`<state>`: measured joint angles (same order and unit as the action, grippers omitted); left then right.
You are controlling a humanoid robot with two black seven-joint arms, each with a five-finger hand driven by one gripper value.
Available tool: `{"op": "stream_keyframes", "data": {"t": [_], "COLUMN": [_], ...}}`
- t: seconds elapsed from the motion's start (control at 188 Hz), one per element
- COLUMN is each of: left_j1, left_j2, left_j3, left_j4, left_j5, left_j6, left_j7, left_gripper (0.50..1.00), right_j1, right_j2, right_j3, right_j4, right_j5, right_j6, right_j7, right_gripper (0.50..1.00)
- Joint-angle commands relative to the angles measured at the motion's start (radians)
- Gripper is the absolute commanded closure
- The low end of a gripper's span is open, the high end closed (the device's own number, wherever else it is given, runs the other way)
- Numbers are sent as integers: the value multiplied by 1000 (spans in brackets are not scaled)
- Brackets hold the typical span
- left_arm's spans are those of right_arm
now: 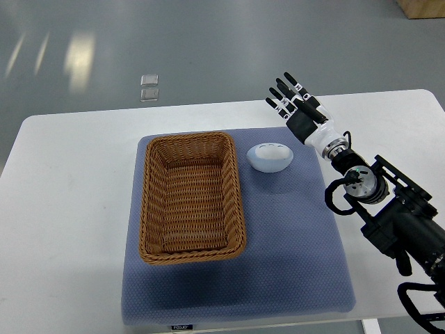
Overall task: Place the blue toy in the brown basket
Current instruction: 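Raise the right hand and move it above the pale blue toy, then lower the right hand onto the pale blue toy and close fingers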
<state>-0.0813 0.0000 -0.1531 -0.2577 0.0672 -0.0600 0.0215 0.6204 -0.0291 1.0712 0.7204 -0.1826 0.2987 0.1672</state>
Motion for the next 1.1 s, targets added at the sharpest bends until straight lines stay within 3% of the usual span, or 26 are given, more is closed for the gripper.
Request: {"op": "stream_keyframes", "data": {"t": [0.0,0.324,0.543,0.697,0.84,0.968,1.096], "left_j1": [0,0,0,0,-2,-2,-2], "left_j2": [0,0,0,0,0,0,0], "left_j3": [0,0,0,1,1,1,1], "left_j4": [-3,-2,-6,-9,-9,-11,-11], "left_j5": [0,-1,-1,0,0,0,0], "left_j6": [0,0,0,-1,-1,-3,-3], "left_j7": [0,0,0,0,0,0,0], "left_gripper": [500,500,500,500,500,500,500], "right_j1": [-5,5,101,249,507,720,826], "right_j2": [0,-12,-110,-233,-348,-350,-330], "right_j3": [0,-34,-139,-333,-713,-1046,-1217], "right_j4": [-3,-1,7,39,82,93,120], "right_j5": [-1,-24,-179,-345,-483,-514,-563], "right_j6": [0,-3,0,49,103,131,137], "right_j7": [0,0,-8,-46,-116,-169,-176], "right_gripper": [591,591,591,591,591,591,591]}}
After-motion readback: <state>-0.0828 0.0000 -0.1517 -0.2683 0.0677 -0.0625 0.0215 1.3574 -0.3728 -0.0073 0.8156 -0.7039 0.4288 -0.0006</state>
